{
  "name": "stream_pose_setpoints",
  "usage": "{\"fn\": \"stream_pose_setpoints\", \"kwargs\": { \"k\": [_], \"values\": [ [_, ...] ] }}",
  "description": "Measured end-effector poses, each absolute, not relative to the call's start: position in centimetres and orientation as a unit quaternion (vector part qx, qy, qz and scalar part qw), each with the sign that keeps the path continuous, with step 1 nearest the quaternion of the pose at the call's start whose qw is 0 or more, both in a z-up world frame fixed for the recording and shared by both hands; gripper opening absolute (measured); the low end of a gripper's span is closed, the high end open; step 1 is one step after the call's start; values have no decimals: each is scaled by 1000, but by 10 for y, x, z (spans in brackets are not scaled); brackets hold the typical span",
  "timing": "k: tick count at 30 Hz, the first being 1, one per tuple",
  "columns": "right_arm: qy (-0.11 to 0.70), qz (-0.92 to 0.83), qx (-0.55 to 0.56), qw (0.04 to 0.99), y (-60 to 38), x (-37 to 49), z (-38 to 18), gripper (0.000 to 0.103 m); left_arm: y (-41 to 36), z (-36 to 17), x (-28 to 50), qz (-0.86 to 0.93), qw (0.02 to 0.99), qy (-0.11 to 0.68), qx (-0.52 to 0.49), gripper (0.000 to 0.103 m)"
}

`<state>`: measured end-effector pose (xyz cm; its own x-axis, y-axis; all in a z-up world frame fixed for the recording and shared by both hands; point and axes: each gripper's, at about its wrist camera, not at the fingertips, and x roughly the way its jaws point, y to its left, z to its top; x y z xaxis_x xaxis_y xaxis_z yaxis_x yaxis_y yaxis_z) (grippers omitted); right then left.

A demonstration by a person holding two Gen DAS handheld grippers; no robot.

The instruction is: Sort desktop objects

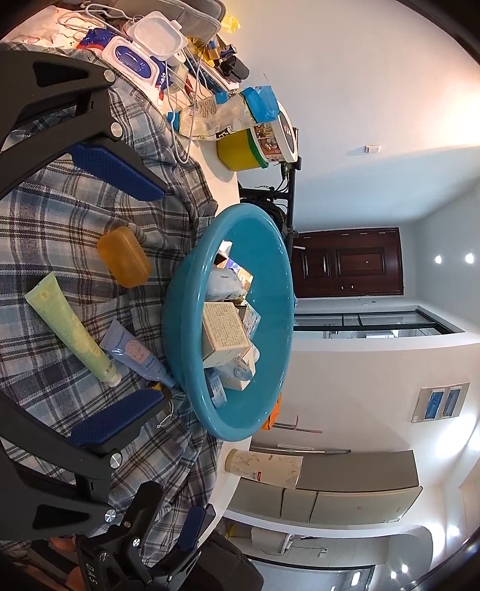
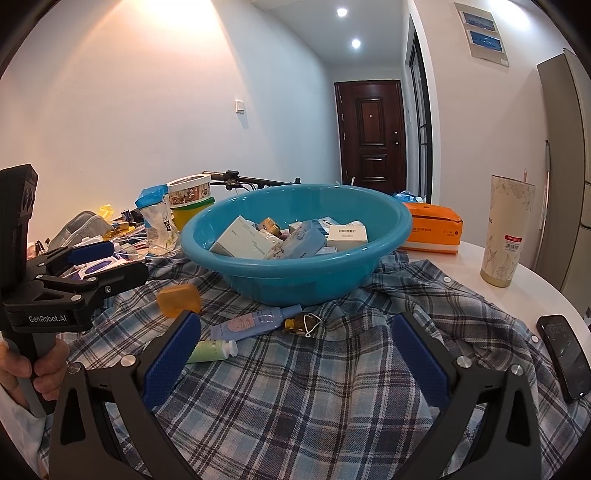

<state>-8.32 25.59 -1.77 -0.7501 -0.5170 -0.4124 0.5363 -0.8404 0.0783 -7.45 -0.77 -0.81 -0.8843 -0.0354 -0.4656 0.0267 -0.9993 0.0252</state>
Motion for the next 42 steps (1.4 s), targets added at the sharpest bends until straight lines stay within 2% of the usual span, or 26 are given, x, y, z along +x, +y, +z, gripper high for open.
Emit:
{"fn": "stream_pose_setpoints", "kwargs": {
  "k": [42],
  "values": [
    [22, -936, 214, 280, 257, -83, -17, 103, -5, -11, -76, -969, 18, -18, 246, 103]
  ]
}}
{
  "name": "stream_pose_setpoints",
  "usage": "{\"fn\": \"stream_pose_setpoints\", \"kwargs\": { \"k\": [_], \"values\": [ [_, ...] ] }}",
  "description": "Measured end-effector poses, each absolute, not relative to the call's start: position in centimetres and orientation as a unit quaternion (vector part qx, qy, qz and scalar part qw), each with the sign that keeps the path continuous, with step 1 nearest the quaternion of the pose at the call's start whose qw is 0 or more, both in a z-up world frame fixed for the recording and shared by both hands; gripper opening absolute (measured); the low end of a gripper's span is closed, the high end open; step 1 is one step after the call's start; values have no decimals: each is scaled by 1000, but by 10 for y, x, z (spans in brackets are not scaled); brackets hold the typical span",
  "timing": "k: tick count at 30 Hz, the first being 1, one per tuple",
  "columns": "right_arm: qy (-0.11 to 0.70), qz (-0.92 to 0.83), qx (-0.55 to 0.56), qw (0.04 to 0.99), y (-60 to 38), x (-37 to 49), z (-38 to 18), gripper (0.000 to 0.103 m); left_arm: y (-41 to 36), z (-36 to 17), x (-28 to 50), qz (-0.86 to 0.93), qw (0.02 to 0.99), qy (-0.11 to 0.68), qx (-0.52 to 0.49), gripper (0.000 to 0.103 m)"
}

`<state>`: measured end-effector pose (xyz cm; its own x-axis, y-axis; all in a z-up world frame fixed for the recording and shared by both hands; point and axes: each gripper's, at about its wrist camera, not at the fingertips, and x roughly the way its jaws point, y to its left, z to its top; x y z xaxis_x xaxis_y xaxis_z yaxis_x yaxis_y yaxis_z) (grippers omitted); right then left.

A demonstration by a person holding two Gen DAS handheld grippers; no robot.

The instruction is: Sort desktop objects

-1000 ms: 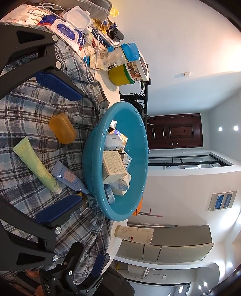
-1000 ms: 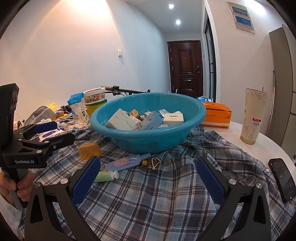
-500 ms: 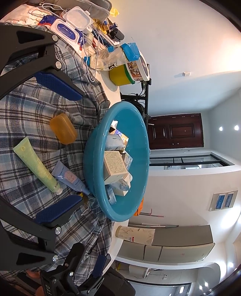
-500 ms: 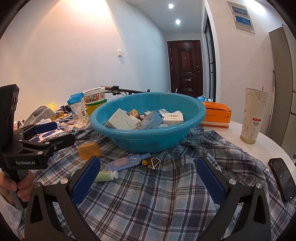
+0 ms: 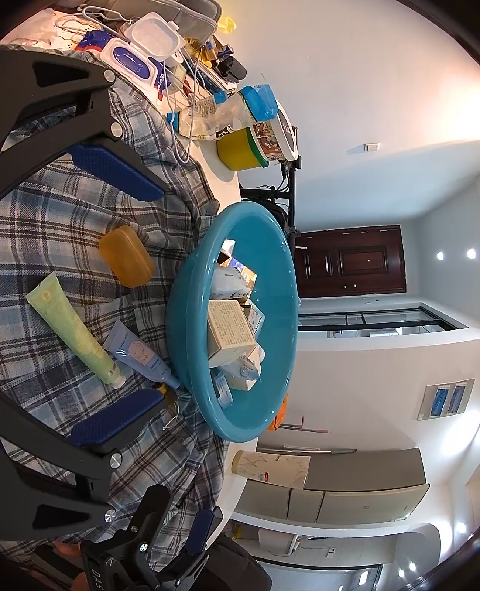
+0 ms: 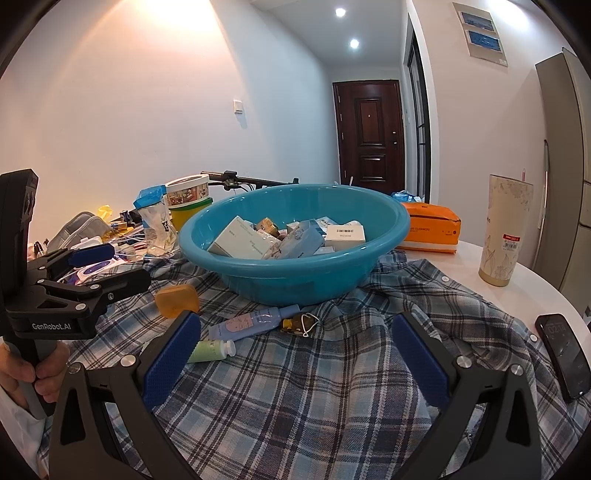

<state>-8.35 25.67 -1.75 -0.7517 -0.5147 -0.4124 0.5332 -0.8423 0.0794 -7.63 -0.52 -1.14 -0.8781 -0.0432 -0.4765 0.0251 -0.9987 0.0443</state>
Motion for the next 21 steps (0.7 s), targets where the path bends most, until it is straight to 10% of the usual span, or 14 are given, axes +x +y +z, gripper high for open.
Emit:
{"fn": "stream_pose_setpoints", "kwargs": {
  "k": [21],
  "values": [
    [25, -936, 214, 280, 255, -83, -18, 103, -7, -10, -76, -970, 13, -17, 243, 103]
  ]
}}
